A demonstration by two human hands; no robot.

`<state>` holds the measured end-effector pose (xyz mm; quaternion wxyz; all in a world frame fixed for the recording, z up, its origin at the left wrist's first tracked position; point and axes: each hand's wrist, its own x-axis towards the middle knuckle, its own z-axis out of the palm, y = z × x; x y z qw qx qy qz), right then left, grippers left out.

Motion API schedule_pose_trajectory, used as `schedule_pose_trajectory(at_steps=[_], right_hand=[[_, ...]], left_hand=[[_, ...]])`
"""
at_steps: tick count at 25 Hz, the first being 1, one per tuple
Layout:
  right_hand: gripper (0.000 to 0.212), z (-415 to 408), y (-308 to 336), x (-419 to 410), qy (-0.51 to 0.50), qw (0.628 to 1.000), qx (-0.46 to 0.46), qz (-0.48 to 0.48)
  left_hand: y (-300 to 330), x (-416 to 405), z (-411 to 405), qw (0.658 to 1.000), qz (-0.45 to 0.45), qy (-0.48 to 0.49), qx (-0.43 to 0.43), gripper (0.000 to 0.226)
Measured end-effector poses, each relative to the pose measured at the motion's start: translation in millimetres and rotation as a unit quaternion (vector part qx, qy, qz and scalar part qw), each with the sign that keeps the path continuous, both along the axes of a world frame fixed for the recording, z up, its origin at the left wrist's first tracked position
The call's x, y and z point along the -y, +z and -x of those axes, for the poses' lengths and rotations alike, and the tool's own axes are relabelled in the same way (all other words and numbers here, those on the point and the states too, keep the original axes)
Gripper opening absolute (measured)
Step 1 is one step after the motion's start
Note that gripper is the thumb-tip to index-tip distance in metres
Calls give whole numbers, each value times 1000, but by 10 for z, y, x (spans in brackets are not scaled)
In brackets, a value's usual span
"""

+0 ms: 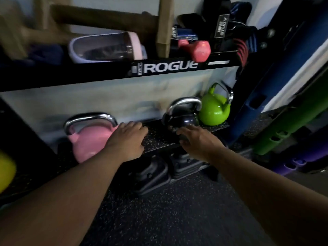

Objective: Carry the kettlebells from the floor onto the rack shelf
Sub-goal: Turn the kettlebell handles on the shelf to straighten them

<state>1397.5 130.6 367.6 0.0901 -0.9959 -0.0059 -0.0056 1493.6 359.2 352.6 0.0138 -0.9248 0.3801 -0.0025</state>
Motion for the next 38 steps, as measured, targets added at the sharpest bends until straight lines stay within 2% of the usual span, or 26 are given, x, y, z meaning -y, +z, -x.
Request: schedule_pose_trajectory(at_steps=[6,8,11,14,16,20,22,26,27,29,32,34,36,38], right_hand=[[33,-323,-191,1060,-33,999,4,34],[32,-650,-293,1310,-43,998,18,38],[40,-1163,-370,1542,-64,998,14,12],[51,-1561,-436,1674,-86,996,15,-14],[55,-1780,-530,1715,-73,997,-16,-16],[50,-1944,-748,1844,-16,995,-17,-92],[47,-1933,-804,1913,4,989,-2,-145],[49,-2021,-845,2067,25,976,-48,-209],[51,-2035,-832,2096,26,973,-60,-223],[52,-2068,-813,2114,7,961,-66,-269],[43,-1952,-870,1954,-48,945,-9,-323],[36,-1848,-918,1863,-73,938,19,-337],[28,-1818,-930,1935,-92,911,-16,-402],[24,-1831,-873,1976,-107,862,-61,-492]], left_hand=[[-127,1130,-426,999,34,-14,12,42],[-222,1460,-706,996,82,42,-17,50],[-311,1930,-1046,963,183,159,-116,62],[-402,2326,-1219,956,207,170,-124,62],[-533,2483,-1266,945,225,200,-130,61],[-797,2572,-1271,920,280,255,-102,55],[-861,2572,-1206,894,340,274,-104,56],[-960,2739,-1047,768,482,382,-176,77],[-988,2781,-1000,750,496,397,-185,80],[-998,2790,-1046,738,506,403,-192,79],[-901,2653,-1348,736,530,337,-253,71],[-859,2604,-1518,717,530,335,-306,82],[-906,2684,-1475,701,523,363,-321,93],[-983,2783,-1366,708,520,363,-310,93]])
